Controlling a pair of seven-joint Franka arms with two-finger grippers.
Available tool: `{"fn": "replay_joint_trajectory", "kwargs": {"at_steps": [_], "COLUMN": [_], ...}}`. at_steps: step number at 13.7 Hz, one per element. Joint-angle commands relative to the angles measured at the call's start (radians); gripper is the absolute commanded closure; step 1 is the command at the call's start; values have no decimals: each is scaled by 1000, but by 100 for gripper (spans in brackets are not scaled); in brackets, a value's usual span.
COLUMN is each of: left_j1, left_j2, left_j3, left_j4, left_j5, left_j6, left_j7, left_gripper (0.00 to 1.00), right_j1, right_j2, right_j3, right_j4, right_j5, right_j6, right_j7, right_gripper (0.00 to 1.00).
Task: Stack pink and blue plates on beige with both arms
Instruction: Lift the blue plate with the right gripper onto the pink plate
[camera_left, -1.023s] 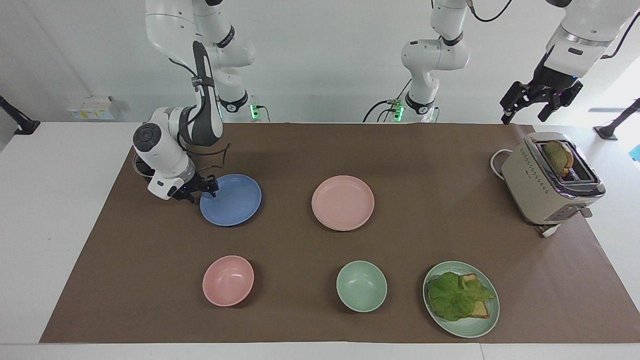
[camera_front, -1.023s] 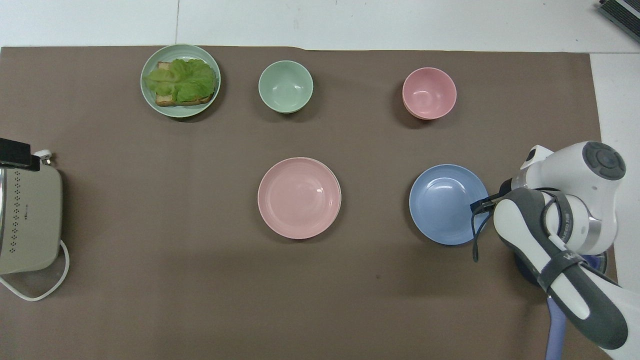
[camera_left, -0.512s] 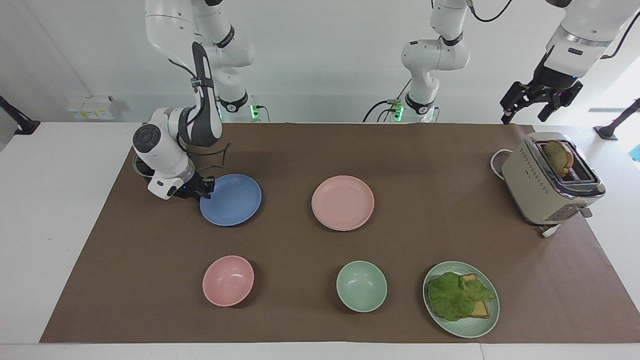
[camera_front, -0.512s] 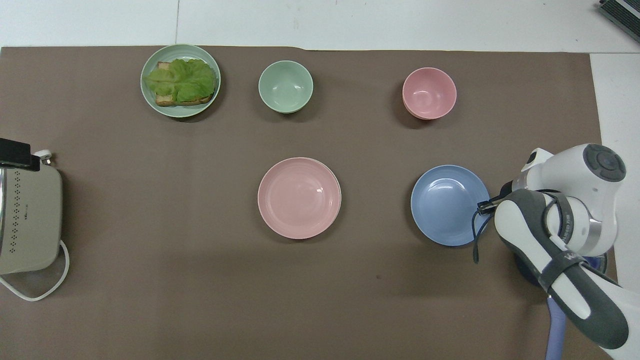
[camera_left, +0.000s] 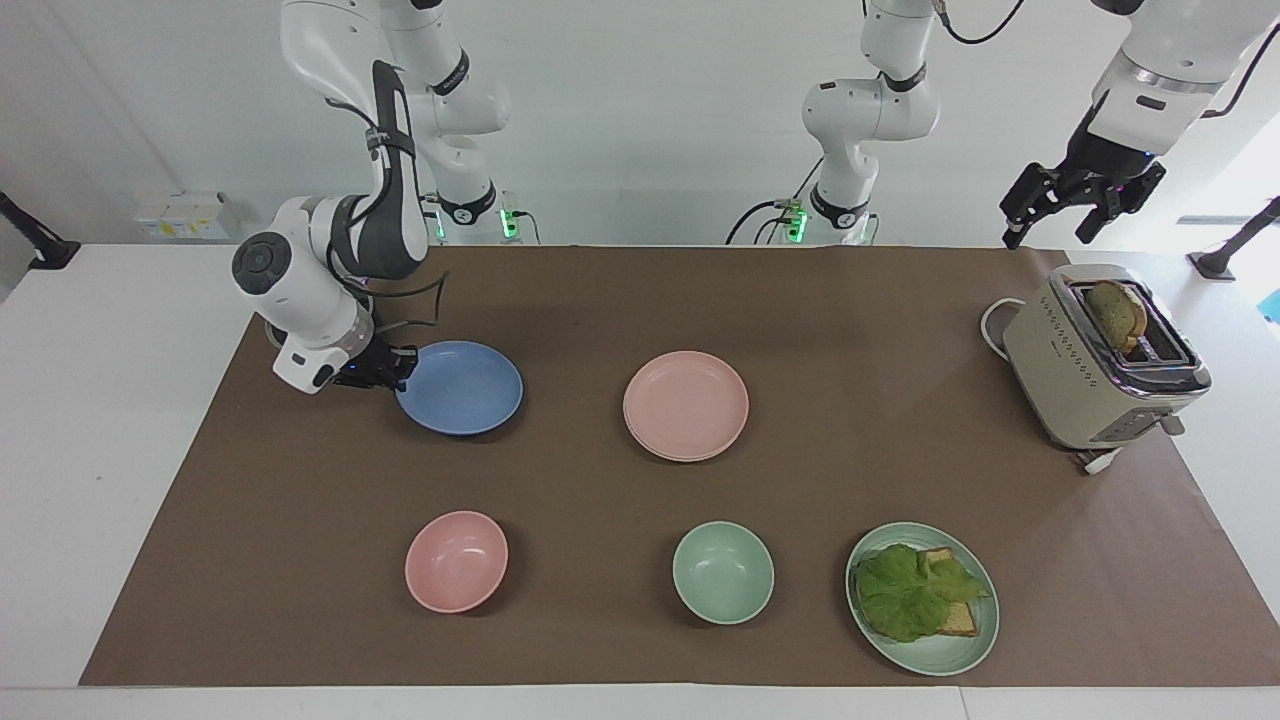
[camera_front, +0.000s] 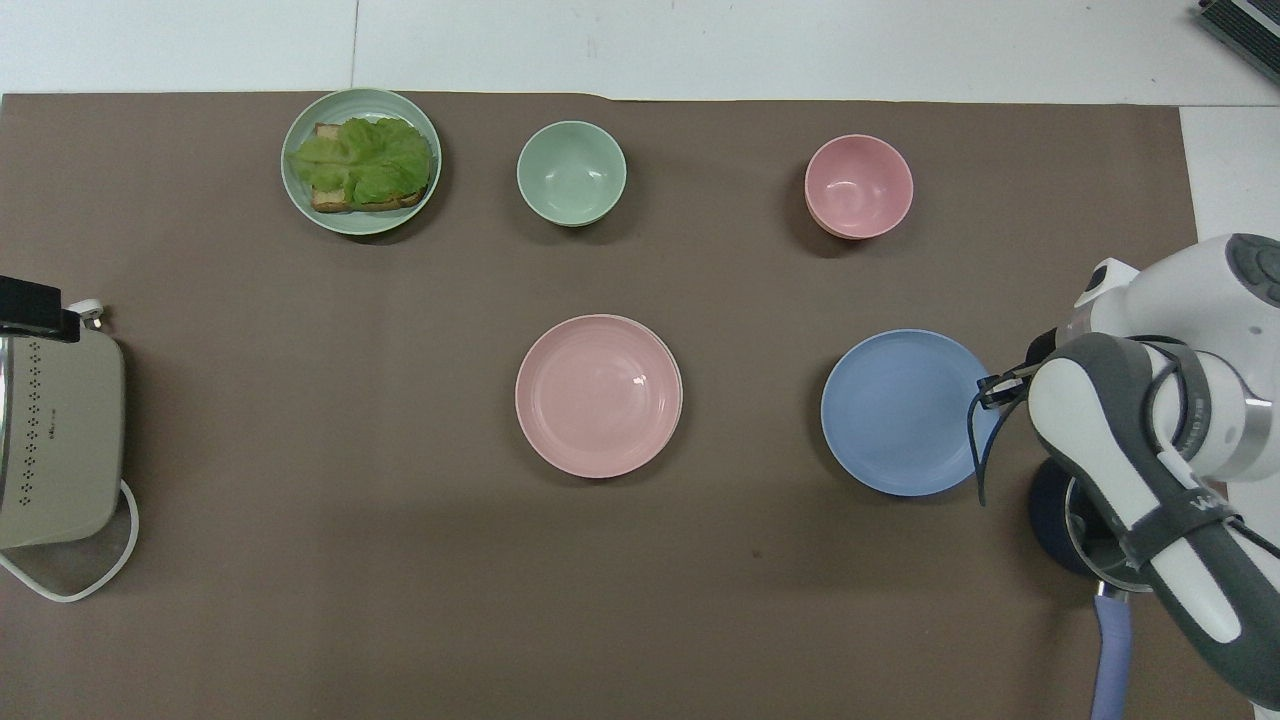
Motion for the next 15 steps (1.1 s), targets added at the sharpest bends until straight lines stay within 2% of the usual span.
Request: {"fn": "replay_joint_trajectory", "kwargs": {"at_steps": [1, 4, 6, 10, 13, 15], "left_j1": [7, 7, 7, 7, 7, 7], "left_j2": [-8, -8, -8, -8, -6, -6], "left_j3": [-6, -6, -6, -6, -6, -6], "left_j4": [-8, -8, -8, -8, -8, -8], "left_j5": [11, 11, 11, 11, 11, 11], "left_j6": [-12, -12, -12, -12, -12, -12], "left_j7": [8, 8, 8, 8, 8, 8], "left_gripper": [0, 0, 0, 0, 0, 0], "right_j1": [-9, 6, 46, 239, 334, 408], "right_j2": [-57, -62, -57, -36, 7, 47], "right_j3": [7, 9, 32, 50, 50, 50], "right_j4": [66, 190, 227, 216, 212, 209], "right_j5": [14, 89, 90, 107, 217, 235], "right_j6": [-108, -265, -284, -168, -60, 23], "right_j7": [14, 50, 191, 556, 724, 829], "right_gripper": [100, 100, 100, 100, 100, 100]}}
